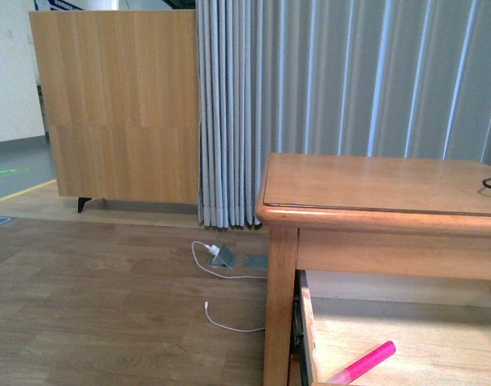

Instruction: Place pink marker in drawer with both arms

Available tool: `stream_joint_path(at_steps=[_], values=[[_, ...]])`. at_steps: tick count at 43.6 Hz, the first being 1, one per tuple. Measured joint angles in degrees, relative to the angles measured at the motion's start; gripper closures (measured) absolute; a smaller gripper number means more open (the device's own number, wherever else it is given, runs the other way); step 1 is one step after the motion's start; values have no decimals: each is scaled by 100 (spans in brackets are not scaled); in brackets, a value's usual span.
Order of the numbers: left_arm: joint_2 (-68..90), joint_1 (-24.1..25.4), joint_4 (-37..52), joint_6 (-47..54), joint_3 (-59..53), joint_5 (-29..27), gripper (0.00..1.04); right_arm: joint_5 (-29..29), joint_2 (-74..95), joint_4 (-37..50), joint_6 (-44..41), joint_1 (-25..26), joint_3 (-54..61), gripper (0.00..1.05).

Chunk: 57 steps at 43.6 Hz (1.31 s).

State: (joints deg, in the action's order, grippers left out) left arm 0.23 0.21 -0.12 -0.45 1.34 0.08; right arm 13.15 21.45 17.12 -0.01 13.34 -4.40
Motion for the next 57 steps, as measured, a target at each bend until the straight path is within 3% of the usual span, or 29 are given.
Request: stream_joint_path(at_steps=[5,11,23,29,36,46,57], values=[[0,0,0,2,0,-2,80,63,9,-72,37,7,-11,8],[-2,0,0,2,0,-2,49,573,522,-1307,122,33,-348,8],[-2,0,0,4,0,-2,5,568,2557,-1182,-494,-291,-748,8],[-2,0,0,15,0,-2,6,599,3748,-1141,-686,-748,-1043,8],[-2,0,0,15,0,-2,6,210,5152,-389,-619,-1130,-1541,8],[-2,-2,0,17,0,-2,6,-280,6220,372,-369,-1327,-1899,8],[-2,0,0,17,0,-2,6,-1108,7519,1832,-387,-1580,-2476,8]])
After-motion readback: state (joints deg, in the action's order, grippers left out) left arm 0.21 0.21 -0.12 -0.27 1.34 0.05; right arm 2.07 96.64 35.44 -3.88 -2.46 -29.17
